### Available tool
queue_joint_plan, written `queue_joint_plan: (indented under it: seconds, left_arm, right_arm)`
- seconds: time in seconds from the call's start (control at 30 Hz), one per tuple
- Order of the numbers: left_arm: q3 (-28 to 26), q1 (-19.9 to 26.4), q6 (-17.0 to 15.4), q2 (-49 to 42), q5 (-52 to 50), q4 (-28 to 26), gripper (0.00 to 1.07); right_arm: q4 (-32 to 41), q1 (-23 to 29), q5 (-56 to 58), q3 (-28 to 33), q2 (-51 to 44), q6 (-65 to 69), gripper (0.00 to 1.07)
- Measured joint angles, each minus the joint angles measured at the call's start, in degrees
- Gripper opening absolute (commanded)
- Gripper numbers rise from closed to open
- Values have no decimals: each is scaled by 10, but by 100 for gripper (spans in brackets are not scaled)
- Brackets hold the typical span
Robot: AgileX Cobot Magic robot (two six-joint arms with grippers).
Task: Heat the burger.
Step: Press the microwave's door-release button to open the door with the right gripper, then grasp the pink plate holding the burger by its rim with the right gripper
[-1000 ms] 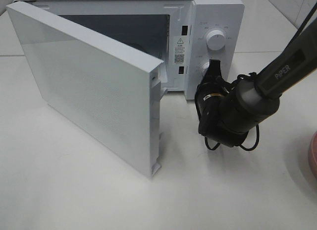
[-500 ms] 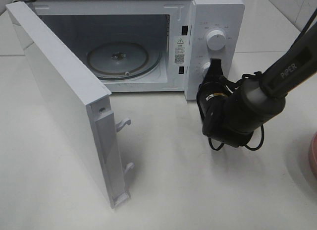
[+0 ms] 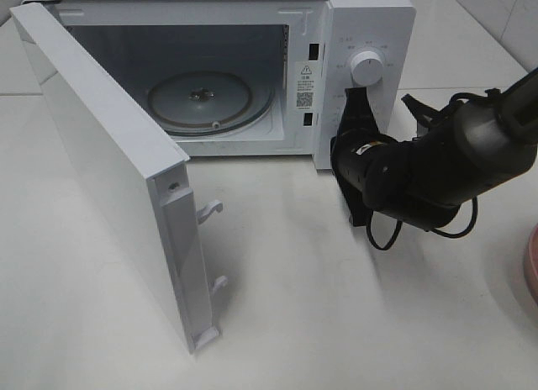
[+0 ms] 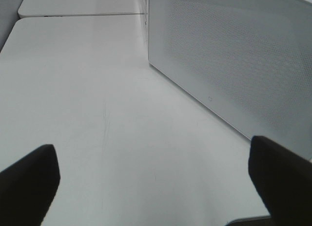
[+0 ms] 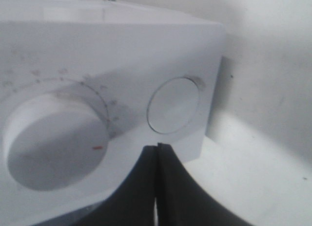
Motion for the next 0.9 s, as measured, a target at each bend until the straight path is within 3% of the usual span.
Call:
queue_joint_plan:
  seconds: [0.33, 0.57, 0.8, 0.9]
  left_arm:
    - [0, 0, 0, 0, 0, 0, 98]
    - [0, 0, 0, 0, 0, 0, 98]
    - [0, 0, 0, 0, 0, 0, 98]
    - [0, 0, 0, 0, 0, 0, 98]
  right_arm:
    - [-26, 0, 121, 32, -53, -92, 0]
    - [-95, 0, 288, 40, -115, -267, 2]
    - [-140, 0, 379, 40, -154, -383, 4]
    - [-197, 0, 438, 40, -184, -447, 5]
